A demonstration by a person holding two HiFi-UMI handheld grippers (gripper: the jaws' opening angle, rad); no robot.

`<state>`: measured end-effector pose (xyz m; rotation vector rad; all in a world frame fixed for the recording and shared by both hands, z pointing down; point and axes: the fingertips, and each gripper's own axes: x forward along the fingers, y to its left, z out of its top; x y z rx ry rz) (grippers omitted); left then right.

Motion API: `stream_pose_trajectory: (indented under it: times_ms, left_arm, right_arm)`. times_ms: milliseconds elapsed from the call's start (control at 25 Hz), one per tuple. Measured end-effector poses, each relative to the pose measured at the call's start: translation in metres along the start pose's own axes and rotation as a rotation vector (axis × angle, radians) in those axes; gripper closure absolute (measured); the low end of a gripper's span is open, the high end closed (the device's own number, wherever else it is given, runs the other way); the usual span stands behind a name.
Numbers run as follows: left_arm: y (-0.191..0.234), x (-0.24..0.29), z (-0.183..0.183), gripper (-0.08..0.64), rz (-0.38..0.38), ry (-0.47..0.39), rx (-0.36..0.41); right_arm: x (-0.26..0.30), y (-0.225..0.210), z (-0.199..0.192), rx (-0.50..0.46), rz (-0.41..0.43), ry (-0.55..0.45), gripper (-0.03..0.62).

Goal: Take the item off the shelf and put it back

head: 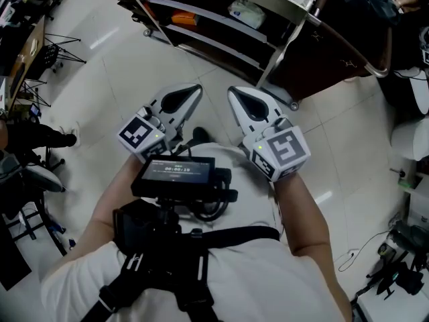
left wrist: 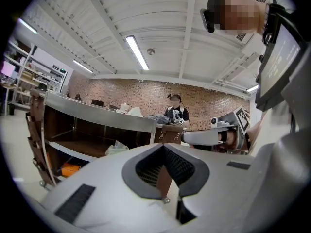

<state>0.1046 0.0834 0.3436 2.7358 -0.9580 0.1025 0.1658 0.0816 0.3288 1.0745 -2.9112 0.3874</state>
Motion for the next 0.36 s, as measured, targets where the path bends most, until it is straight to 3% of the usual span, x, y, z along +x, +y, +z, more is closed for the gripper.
stream_pose_trajectory:
  times_ms: [360]
  left_arm:
    - [0.0037,0.0062,0.0007,0.554,0.019,0.007,-0.002]
  right_arm:
    - [0.0044,-0.0015,0.0037,-0.017,0.040,-0.006,0.592]
